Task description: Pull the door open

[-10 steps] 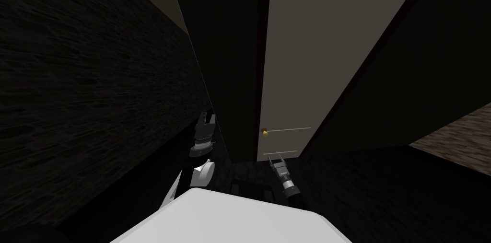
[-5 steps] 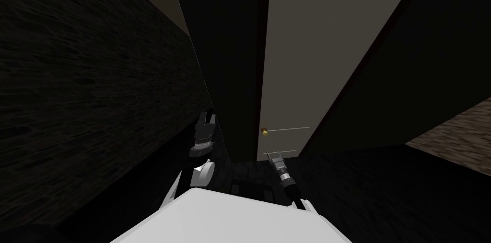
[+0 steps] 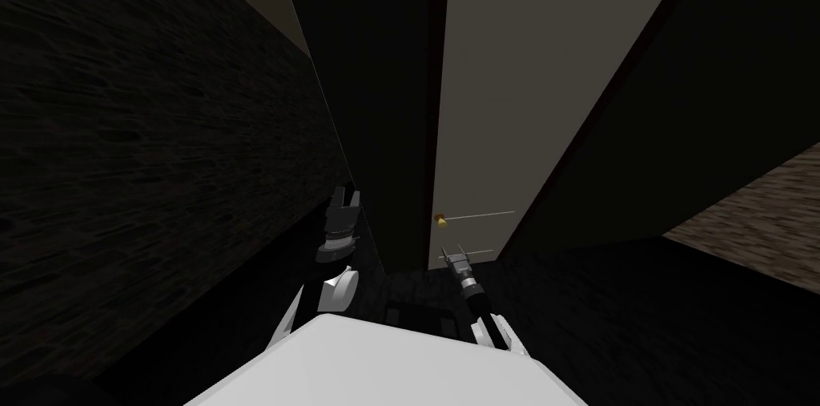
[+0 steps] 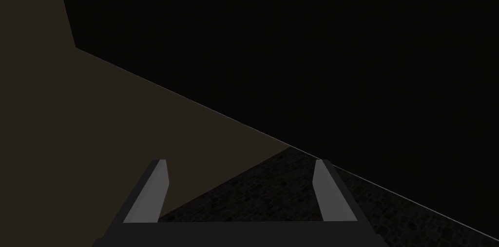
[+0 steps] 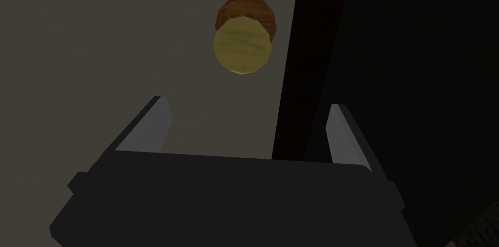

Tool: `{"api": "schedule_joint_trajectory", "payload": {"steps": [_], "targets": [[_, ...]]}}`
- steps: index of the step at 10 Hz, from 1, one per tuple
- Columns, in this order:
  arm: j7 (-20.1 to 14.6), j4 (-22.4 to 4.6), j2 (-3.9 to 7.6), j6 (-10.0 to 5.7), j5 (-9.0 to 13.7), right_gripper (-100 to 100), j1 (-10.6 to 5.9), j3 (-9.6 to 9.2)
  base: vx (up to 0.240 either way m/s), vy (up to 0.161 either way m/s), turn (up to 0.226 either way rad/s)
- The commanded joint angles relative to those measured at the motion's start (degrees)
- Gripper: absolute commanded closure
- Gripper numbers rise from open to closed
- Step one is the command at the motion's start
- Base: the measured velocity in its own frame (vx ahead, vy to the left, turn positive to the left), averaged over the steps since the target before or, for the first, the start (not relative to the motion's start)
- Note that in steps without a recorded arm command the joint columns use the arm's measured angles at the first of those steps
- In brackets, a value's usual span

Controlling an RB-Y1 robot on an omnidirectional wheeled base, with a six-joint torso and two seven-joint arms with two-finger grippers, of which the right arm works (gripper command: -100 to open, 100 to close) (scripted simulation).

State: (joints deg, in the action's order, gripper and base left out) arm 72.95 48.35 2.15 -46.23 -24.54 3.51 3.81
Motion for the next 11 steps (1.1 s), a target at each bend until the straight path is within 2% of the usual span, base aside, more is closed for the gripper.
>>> {"api": "schedule_joint_trajectory", "payload": {"steps": [1,3,4,7,8,9,10,11], "targets": [[0.5,-1.4,-0.84,0.21,0.3,-100,-1.86,0.19,0.042,0.002,-0.056],[1.3,-3.4,-2.41,0.48,0.7,-100,-4.56,0.51,0.105,0.002,-0.092],[1.6,-4.0,-2.93,0.54,0.8,-100,-5.29,0.60,0.161,-0.027,-0.068],[2.1,-5.1,-4.25,0.66,1.0,-100,-6.86,0.78,0.202,-0.015,-0.055],[2.2,-5.3,-4.51,0.67,1.0,-100,-7.11,0.81,0.210,-0.008,-0.022],[2.1,-5.2,-4.29,0.72,1.0,-100,-7.02,0.81,0.089,-0.001,0.001],[2.1,-5.2,-4.29,0.72,1.0,100,-7.02,0.81,-0.011,0.004,0.020],[2.1,-5.2,-4.29,0.72,1.0,100,-7.02,0.81,-0.037,0.010,0.009]]}}
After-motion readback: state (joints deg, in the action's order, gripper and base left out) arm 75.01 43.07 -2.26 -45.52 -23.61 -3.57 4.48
